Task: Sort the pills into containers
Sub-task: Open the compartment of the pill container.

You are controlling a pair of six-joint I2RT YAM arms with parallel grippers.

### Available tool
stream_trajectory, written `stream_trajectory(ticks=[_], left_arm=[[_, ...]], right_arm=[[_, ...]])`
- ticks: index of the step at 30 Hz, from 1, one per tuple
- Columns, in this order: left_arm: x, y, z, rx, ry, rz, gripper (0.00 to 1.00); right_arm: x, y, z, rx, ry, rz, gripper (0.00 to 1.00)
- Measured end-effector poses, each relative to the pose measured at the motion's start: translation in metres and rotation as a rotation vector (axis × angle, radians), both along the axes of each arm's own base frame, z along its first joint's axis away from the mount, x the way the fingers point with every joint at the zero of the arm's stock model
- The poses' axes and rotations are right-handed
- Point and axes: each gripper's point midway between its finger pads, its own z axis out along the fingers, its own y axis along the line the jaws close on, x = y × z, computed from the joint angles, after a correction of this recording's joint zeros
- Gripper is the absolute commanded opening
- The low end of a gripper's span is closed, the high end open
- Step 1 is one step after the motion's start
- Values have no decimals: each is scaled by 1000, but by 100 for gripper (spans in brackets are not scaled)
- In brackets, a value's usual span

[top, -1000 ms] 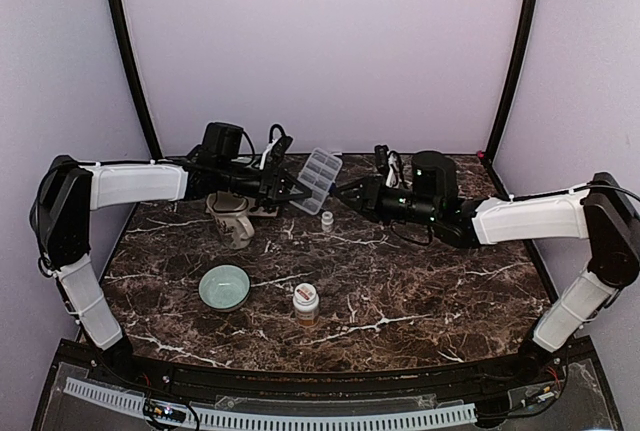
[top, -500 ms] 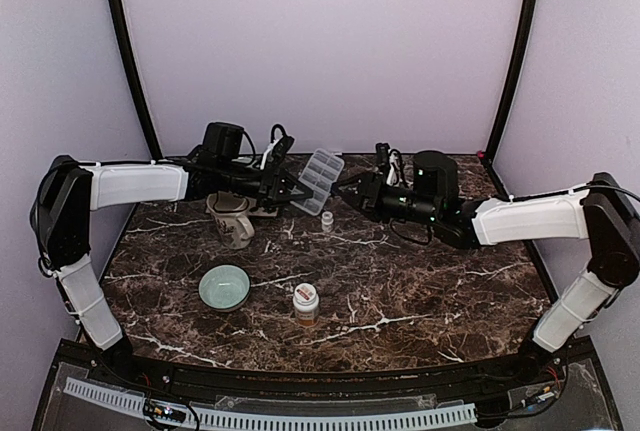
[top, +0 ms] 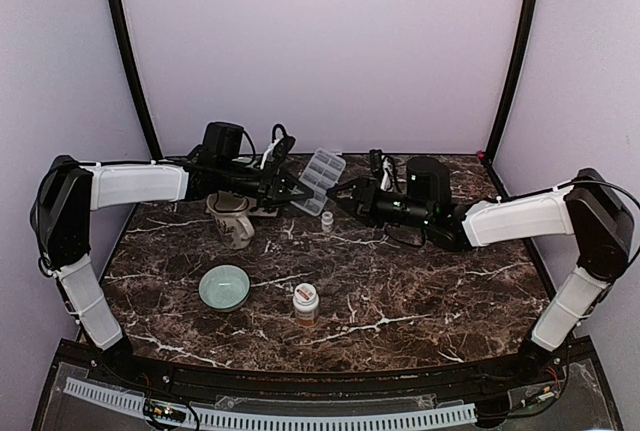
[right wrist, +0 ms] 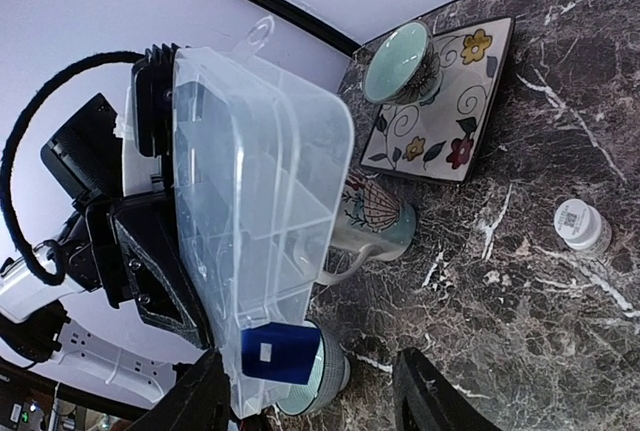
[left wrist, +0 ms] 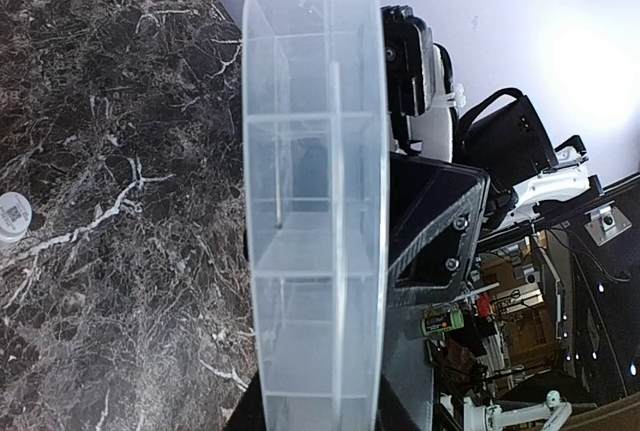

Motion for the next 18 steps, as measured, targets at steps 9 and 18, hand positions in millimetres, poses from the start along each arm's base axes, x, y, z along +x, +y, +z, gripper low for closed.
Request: stream_trajectory(ticks=[9, 18], left_arm=[[0, -1, -5, 3, 14, -7, 0], [0, -1, -9, 7, 22, -8, 0]], right_arm=[[4, 6, 13, 32, -18, 7, 47], [5, 7, 8, 29, 3, 5, 32]])
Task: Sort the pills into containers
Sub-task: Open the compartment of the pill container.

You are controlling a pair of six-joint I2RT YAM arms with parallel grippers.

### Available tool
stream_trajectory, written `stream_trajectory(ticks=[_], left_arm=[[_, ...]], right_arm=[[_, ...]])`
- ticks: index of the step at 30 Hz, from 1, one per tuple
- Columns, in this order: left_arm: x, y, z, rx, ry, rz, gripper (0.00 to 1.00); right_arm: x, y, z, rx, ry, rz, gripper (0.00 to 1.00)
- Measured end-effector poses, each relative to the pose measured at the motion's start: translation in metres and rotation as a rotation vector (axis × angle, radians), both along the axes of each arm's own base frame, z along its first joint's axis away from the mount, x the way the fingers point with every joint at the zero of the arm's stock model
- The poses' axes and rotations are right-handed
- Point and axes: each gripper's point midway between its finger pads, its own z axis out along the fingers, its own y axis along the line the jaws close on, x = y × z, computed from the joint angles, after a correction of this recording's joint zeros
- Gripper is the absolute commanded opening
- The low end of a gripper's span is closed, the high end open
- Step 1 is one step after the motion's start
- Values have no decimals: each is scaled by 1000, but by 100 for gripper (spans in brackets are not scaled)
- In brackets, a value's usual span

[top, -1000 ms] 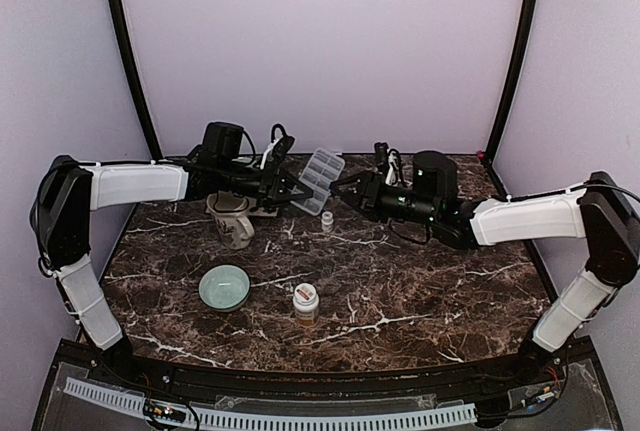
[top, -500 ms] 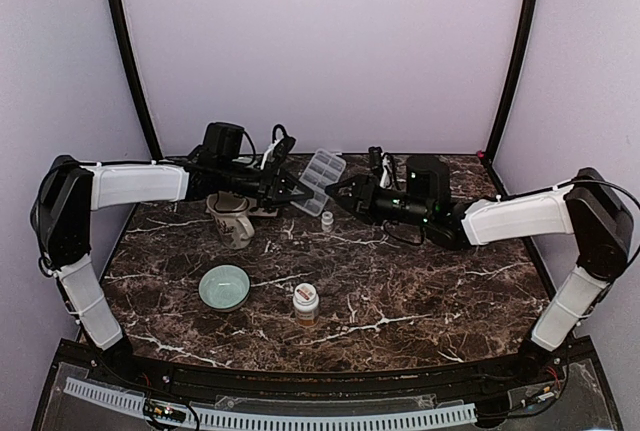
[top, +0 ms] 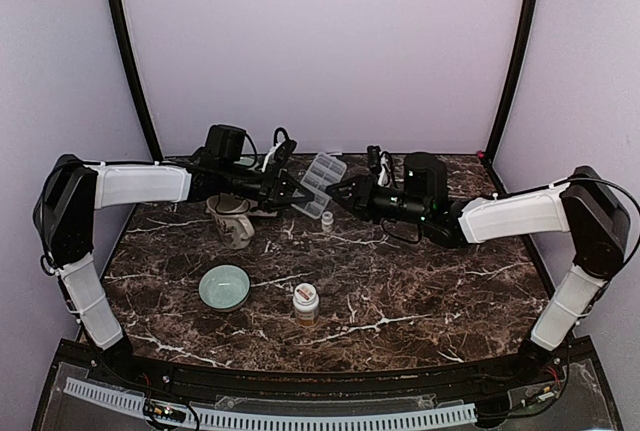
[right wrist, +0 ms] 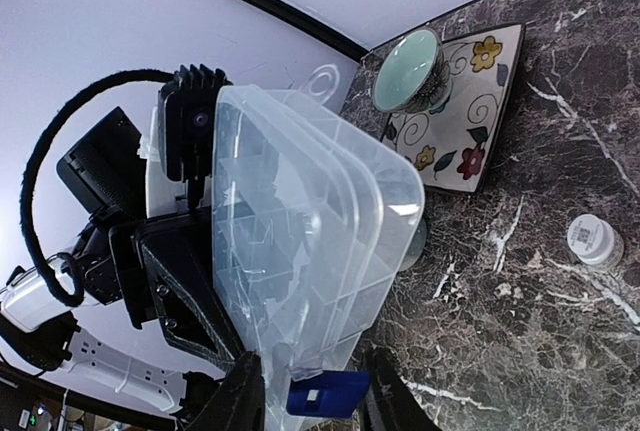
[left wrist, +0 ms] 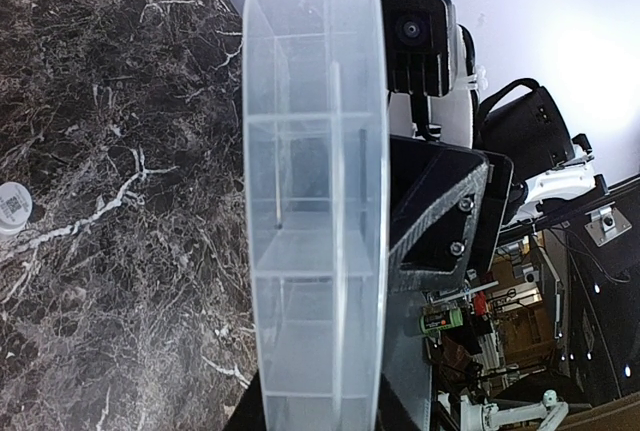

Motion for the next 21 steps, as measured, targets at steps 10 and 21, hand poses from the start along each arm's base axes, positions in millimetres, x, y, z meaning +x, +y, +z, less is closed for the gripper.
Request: stream_trajectory(ticks=[10, 21], left_arm=[[0, 0, -2, 6, 0, -1, 0], [1, 0, -5, 13, 2, 4, 0]], right_arm=[[0, -2, -4, -17, 13, -8, 30], [-3, -7, -4, -24, 15, -16, 29]])
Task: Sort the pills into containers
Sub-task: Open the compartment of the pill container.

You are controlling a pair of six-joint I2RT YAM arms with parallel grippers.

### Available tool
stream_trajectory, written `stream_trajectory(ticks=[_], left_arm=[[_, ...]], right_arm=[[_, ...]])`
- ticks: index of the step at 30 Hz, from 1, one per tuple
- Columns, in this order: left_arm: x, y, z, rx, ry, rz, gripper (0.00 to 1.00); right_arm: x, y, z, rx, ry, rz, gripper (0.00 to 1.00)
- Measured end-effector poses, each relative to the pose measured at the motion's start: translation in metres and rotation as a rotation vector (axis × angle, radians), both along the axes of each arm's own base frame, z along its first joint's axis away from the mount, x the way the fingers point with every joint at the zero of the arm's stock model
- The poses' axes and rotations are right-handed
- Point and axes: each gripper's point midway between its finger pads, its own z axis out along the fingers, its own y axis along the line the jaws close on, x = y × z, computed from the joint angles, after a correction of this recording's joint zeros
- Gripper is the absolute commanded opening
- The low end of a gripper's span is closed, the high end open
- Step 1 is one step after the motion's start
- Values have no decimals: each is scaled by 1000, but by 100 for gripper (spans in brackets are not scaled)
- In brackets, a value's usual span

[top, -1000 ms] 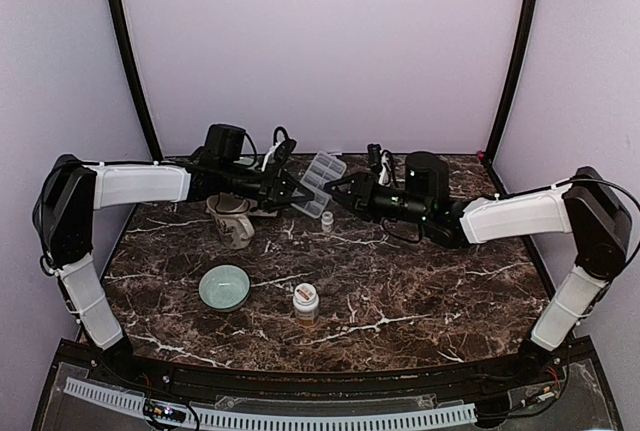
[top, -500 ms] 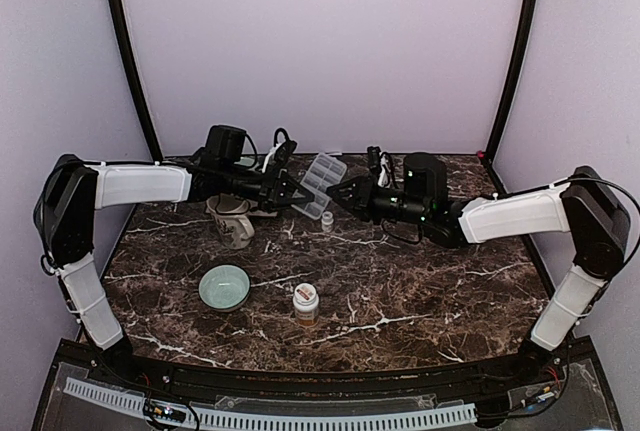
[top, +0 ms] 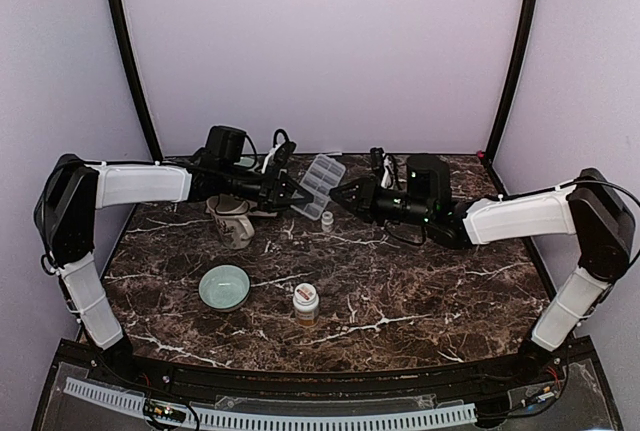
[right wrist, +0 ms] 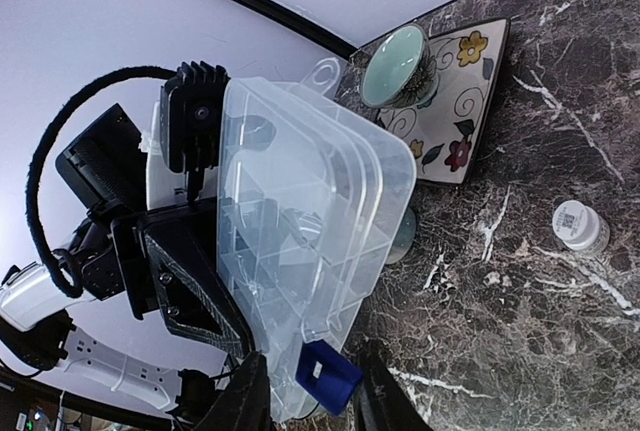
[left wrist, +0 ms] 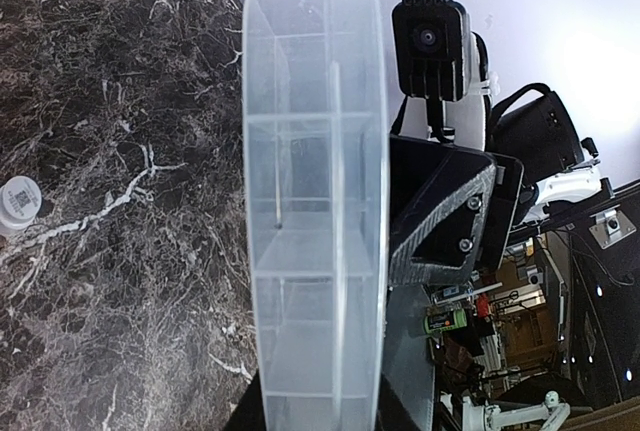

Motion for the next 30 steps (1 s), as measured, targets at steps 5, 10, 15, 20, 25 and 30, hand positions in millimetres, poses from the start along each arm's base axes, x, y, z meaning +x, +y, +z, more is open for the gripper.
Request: stream_trajectory(ticks=[5, 10, 15, 20, 25, 30], left_arm=[[0, 0, -1, 3, 3, 1, 0], [0, 0, -3, 7, 5, 3, 0], [2, 1, -4, 13, -1, 12, 6], [4, 1, -6, 22, -18, 20, 47], [8, 2, -10, 42, -21, 47, 73], [18, 6, -14, 67, -28, 99, 75]], right_arm=[[1, -1, -2, -6, 4, -6, 16], [0, -1, -4, -16, 5, -7, 6], [0, -1, -1, -11, 2, -7, 0], [0, -1, -3, -21, 10, -12, 0], [1, -10, -10, -67, 39, -54, 0], [2, -26, 3, -60, 44, -125, 0]])
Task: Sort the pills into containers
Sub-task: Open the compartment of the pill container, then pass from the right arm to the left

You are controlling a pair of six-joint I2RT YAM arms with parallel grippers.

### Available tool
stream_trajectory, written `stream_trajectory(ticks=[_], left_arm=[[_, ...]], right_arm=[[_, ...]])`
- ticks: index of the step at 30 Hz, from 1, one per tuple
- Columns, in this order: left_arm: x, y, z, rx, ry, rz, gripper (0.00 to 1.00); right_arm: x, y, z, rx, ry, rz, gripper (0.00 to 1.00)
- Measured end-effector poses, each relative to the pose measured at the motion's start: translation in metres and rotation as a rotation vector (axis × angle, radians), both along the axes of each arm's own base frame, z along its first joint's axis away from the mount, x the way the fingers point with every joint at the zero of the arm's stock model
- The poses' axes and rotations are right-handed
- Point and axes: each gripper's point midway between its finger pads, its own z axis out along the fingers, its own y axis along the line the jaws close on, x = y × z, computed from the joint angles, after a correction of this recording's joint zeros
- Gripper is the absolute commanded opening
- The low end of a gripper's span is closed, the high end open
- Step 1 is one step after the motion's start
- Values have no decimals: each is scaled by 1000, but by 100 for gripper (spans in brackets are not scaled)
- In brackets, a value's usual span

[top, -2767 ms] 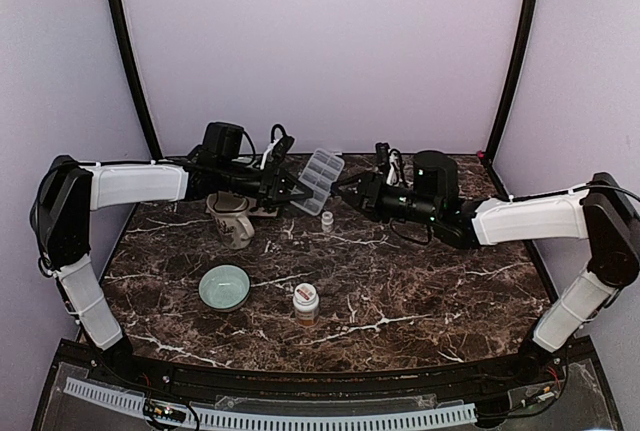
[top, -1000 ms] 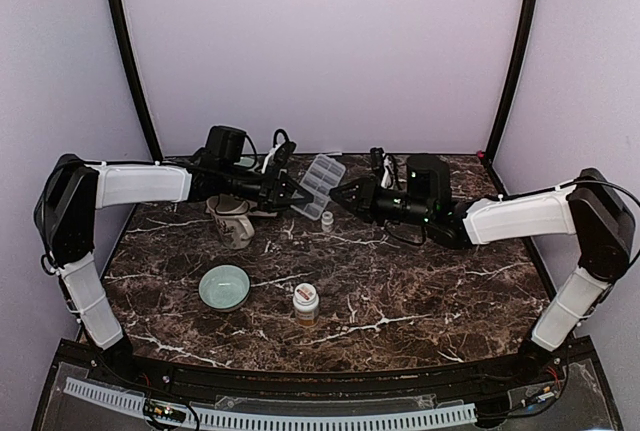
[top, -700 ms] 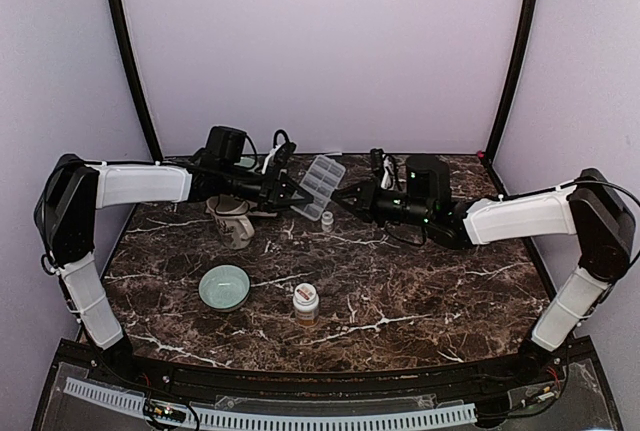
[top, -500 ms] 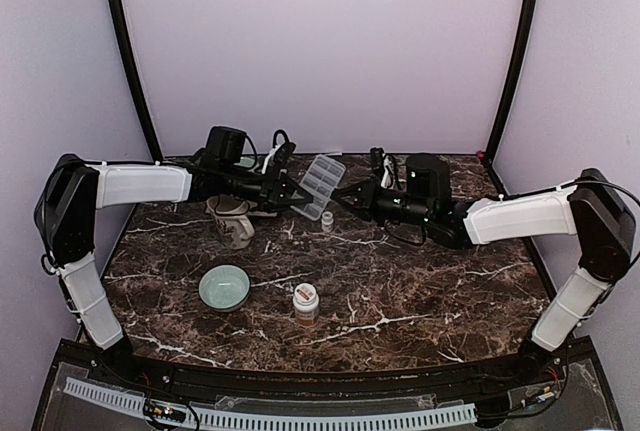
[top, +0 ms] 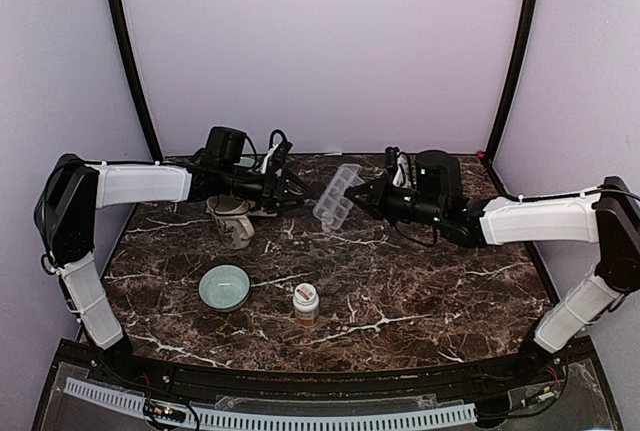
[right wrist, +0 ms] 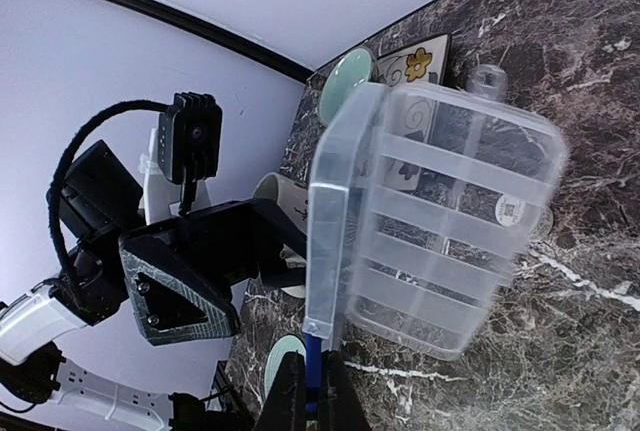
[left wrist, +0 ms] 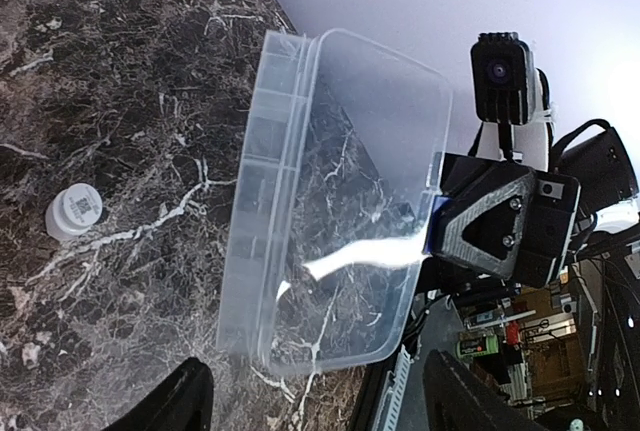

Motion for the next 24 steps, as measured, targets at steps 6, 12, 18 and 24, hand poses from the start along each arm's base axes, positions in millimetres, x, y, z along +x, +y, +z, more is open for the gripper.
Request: stream_trajectory(ticks=[6, 12, 18, 24], left_arm=[[11, 3, -5, 33, -23, 59, 75], [17, 5, -9, 57, -43, 85, 75], [16, 2, -6, 84, -97, 66, 76], [2, -20, -1, 141, -222, -3, 79]], right_arm=[[2, -20, -6, 8, 61, -113, 0], [7, -47, -26, 0, 173, -278, 0], [9, -71, -53, 29, 321, -455, 0], [11, -82, -77, 5, 434, -604, 0]])
